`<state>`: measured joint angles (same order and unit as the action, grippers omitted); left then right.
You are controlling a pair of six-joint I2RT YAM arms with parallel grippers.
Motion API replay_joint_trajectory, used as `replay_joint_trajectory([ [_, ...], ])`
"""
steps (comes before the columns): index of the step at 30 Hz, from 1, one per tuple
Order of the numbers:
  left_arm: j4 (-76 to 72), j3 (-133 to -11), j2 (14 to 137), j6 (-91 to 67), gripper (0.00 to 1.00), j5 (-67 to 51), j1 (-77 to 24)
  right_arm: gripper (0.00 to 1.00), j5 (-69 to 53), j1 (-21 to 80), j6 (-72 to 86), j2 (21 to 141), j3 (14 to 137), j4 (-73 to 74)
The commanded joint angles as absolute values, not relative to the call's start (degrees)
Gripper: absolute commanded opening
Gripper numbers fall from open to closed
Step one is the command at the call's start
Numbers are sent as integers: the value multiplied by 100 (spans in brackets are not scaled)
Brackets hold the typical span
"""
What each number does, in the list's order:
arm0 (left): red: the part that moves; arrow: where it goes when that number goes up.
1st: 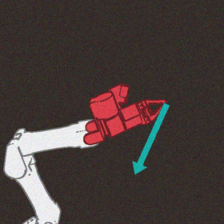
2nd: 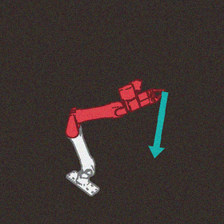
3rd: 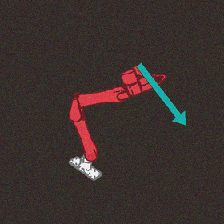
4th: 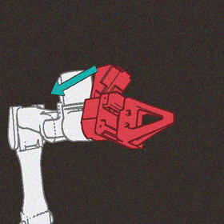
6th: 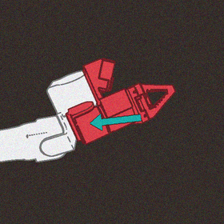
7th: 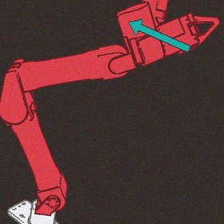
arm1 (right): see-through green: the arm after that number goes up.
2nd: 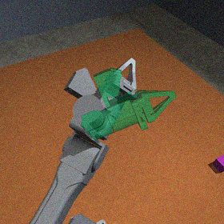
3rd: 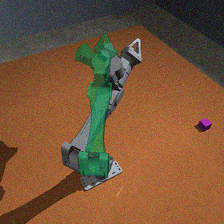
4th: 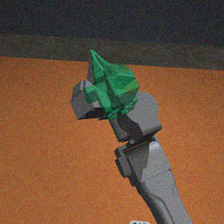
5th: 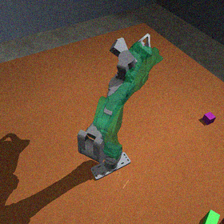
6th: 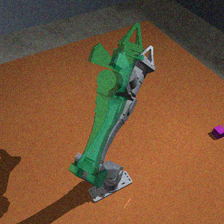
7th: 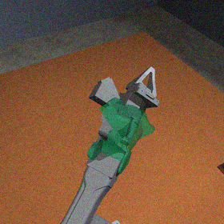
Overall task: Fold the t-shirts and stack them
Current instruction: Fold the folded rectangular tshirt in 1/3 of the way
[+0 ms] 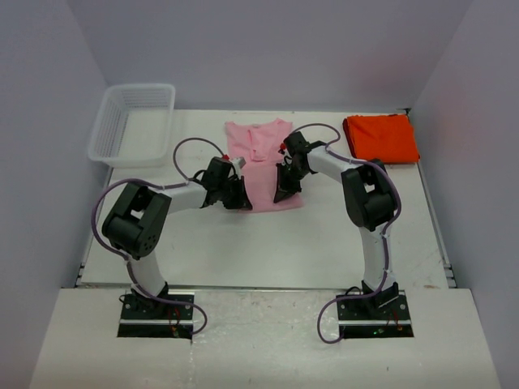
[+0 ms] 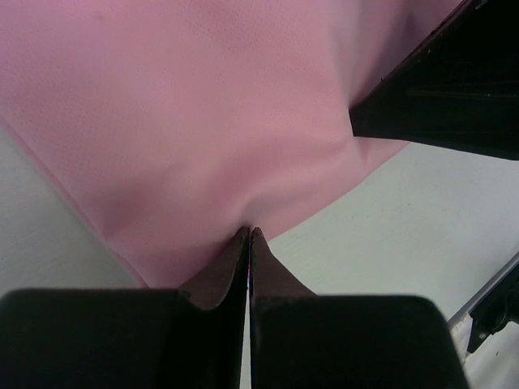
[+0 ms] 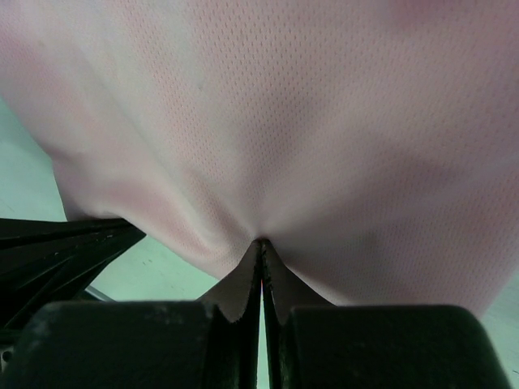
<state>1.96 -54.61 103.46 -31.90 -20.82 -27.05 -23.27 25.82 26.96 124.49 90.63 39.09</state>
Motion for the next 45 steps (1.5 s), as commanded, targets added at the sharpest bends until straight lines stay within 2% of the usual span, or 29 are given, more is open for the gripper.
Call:
replay_joint_trajectory([
  [1, 105, -5327, 10257, -3182, 0, -1943, -2637, 0, -2153, 2584, 2610, 12225, 9088, 4104],
  [14, -307, -4228, 10090, -3445, 0, -1853, -2101, 0, -2215, 2593, 2795, 12270, 8877, 4043],
  [22, -545, -3560, 9704, -3595, 0, -2145, -2180, 0, -2241, 2637, 3032, 12050, 8096, 3622],
  [31, -642, -2611, 8712, -3876, 0, -2268, -2416, 0, -2154, 2838, 3208, 11593, 7120, 3147],
  [45, -89, -1363, 6839, -4157, 0, -2180, -2566, 0, -1802, 3797, 4078, 10407, 5064, 2022],
])
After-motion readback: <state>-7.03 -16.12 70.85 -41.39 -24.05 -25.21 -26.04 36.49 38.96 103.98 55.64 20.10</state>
